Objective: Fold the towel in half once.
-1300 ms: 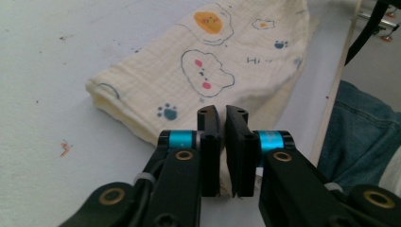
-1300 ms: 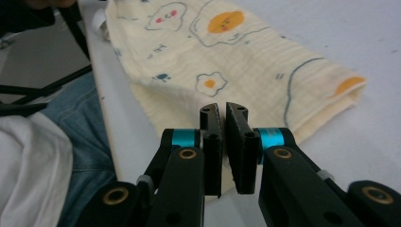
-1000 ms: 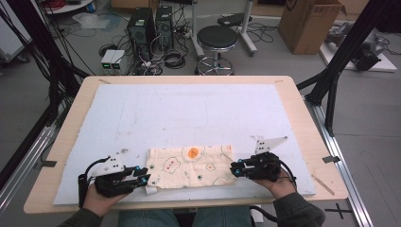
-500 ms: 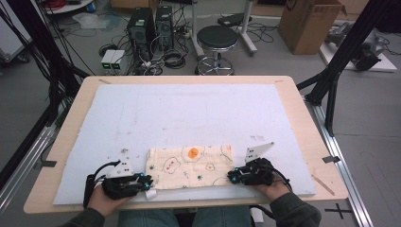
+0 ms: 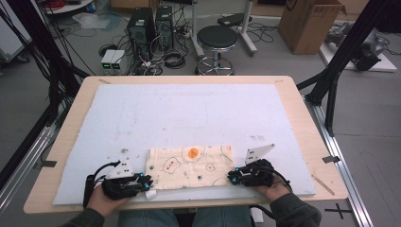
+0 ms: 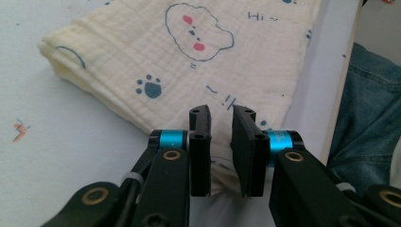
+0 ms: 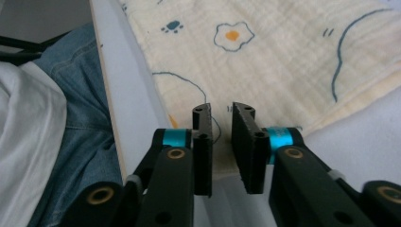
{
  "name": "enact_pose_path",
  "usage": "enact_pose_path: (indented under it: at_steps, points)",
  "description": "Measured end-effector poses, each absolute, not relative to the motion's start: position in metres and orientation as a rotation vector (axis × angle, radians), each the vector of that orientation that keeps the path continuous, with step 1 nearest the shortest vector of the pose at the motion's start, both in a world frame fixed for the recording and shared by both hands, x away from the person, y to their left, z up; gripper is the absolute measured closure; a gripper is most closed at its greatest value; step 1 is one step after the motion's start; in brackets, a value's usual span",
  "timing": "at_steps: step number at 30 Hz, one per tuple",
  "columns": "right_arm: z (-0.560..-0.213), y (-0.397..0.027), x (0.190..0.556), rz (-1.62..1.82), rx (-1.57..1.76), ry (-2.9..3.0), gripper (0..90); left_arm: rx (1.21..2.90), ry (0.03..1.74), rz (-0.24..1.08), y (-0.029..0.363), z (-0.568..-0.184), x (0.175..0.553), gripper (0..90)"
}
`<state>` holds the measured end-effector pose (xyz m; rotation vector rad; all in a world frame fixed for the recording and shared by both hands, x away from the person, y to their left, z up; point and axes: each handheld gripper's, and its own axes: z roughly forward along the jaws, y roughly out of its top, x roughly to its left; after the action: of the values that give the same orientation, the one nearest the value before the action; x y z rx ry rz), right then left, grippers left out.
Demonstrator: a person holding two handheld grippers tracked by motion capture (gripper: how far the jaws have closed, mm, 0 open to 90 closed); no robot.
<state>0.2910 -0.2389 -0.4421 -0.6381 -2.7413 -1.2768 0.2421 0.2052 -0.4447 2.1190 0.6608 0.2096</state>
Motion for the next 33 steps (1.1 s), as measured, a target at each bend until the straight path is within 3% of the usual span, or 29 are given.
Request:
enact_pose_path:
  at_steps: [16, 33]
  points:
    - [-0.432, -0.235, 0.298, -1.424, -0.659, -2.691, 67.4, 2.017, 0.684, 0.217, 0.209, -0.433, 0.249, 62.9]
    - [-0.429, -0.228, 0.305, -1.441, -0.689, -2.686, 57.4, 1.997, 0.697, 0.226, 0.210, -0.430, 0.254, 58.0]
